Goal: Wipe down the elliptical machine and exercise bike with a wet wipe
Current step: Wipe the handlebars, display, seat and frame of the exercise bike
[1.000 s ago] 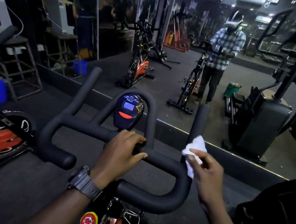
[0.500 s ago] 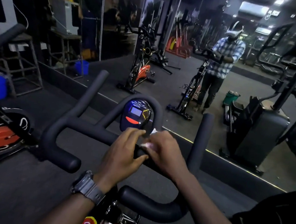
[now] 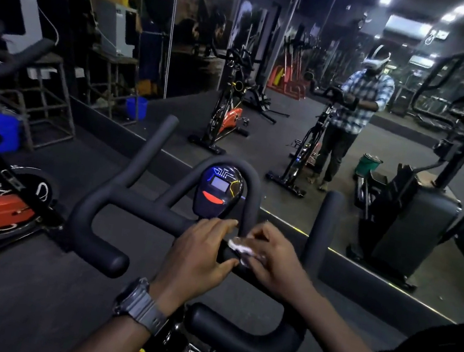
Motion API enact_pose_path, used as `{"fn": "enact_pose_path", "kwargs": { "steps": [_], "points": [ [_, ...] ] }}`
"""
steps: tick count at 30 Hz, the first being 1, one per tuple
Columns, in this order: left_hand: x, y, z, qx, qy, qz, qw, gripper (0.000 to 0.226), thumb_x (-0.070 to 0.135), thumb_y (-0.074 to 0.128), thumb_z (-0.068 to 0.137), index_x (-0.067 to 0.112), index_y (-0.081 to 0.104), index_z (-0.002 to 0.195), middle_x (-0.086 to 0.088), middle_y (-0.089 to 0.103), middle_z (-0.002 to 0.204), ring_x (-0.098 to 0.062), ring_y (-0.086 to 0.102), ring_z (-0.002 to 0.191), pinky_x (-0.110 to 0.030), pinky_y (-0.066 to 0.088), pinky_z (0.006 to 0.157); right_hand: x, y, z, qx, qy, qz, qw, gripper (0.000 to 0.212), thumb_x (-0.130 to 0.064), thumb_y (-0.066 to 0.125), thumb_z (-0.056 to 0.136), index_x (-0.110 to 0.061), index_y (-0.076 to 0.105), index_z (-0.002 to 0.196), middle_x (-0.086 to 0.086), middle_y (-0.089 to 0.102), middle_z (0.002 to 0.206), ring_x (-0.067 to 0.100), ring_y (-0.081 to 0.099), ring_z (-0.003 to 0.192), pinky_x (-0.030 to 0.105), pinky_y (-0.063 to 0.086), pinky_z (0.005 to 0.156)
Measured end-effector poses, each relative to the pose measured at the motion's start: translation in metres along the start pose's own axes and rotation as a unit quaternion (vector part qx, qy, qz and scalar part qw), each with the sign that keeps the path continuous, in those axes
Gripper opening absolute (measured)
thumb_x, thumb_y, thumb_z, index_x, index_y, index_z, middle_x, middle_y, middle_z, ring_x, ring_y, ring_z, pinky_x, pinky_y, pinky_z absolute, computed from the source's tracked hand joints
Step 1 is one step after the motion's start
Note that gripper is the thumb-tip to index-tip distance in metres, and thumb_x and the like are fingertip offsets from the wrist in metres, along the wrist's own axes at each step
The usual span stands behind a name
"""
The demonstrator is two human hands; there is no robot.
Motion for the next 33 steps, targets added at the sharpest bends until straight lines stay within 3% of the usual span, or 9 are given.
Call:
{"fn": "enact_pose_path", "kwargs": {
  "steps": [2,5,8,12,14,20,26,29,33],
  "points": [
    [0.005,0.004,0.006,0.013,-0.004,-0.007,1.0,0.061,0.033,0.074,0.077,0.016,0.058,0.133,0.0,0.064,0.127,-0.021,0.061,0.117,-0.033,0.048,0.1,0.006,-0.004,0.009,-0.019,-0.026,-0.008,0.999,0.025,-0.025,0.055,0.091,-0.013,0.074,0.102,0.005,0.055,0.092,0.018,0.054,0.08,0.028,0.046,0.068],
    [0.018,0.013,0.015,0.007,-0.024,-0.032,0.999,0.066,0.02,0.08,0.079,0.008,0.055,0.139,-0.007,0.058,0.14,-0.022,0.054,0.13,-0.029,0.04,0.111,0.034,-0.019,0.074,0.056,0.002,-0.061,0.997,0.026,-0.023,0.058,0.088,-0.007,0.076,0.097,0.011,0.056,0.089,0.026,0.056,0.08,0.033,0.047,0.067],
    [0.026,0.017,0.024,0.009,-0.046,-0.029,0.998,0.062,0.014,0.081,0.08,0.005,0.057,0.137,-0.008,0.061,0.135,-0.024,0.06,0.123,-0.032,0.044,0.106,0.055,-0.034,0.11,0.12,0.082,-0.057,0.988,0.021,-0.015,0.069,0.081,-0.015,0.078,0.099,0.009,0.058,0.085,0.029,0.06,0.079,0.034,0.045,0.068],
    [0.021,0.011,0.027,0.019,-0.048,-0.038,0.998,0.052,0.01,0.081,0.08,0.013,0.064,0.129,0.0,0.066,0.127,-0.016,0.065,0.111,-0.021,0.047,0.098,0.029,-0.024,0.049,0.091,0.027,0.011,0.995,0.014,-0.026,0.066,0.085,-0.035,0.072,0.094,-0.004,0.049,0.074,0.014,0.051,0.066,0.026,0.037,0.061],
    [0.021,0.009,0.026,0.016,-0.029,-0.036,0.999,0.046,0.007,0.08,0.079,0.015,0.068,0.123,0.003,0.069,0.123,-0.009,0.064,0.109,-0.014,0.045,0.098,0.026,-0.024,0.027,0.065,0.009,0.034,0.997,0.017,-0.022,0.07,0.086,-0.036,0.07,0.096,-0.005,0.049,0.071,0.013,0.049,0.066,0.026,0.036,0.06],
    [0.018,0.013,0.028,0.018,-0.048,0.013,0.999,0.044,0.012,0.082,0.081,0.013,0.069,0.124,0.002,0.069,0.123,-0.012,0.067,0.105,-0.026,0.052,0.097,0.076,-0.038,0.125,0.137,0.106,-0.006,0.985,0.017,-0.021,0.07,0.084,-0.016,0.079,0.097,0.009,0.069,0.078,0.032,0.064,0.076,0.031,0.042,0.067],
    [0.016,0.015,0.022,0.028,-0.031,0.003,0.999,0.041,0.016,0.077,0.084,0.014,0.068,0.125,0.005,0.067,0.129,-0.001,0.064,0.104,-0.019,0.051,0.095,0.057,-0.03,0.052,0.123,0.038,0.113,0.985,0.013,-0.018,0.069,0.089,-0.021,0.077,0.099,-0.025,0.061,0.086,-0.008,0.056,0.085,0.01,0.04,0.077],
    [0.016,0.015,0.02,0.046,-0.03,0.009,0.998,0.04,0.017,0.076,0.084,0.016,0.068,0.124,0.007,0.067,0.129,-0.001,0.064,0.109,-0.021,0.051,0.097,0.053,-0.018,0.044,0.111,0.021,0.094,0.989,0.021,-0.031,0.063,0.089,-0.028,0.077,0.104,-0.011,0.058,0.091,0.011,0.057,0.086,0.022,0.043,0.078],
    [0.024,0.011,0.021,0.054,0.018,0.101,0.993,0.04,0.019,0.081,0.082,0.011,0.068,0.119,0.0,0.068,0.122,-0.015,0.061,0.111,-0.024,0.046,0.1,0.069,-0.008,0.124,0.099,0.037,0.019,0.994,0.015,-0.02,0.071,0.086,-0.022,0.078,0.099,0.002,0.06,0.1,0.025,0.058,0.093,0.021,0.035,0.079]
  ]
}}
Point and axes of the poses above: each hand's wrist, its own z-axis towards the middle knuckle, its own y-axis out of the palm, x = y × z, the point moved 4 cm from there along z, towards the middle knuckle
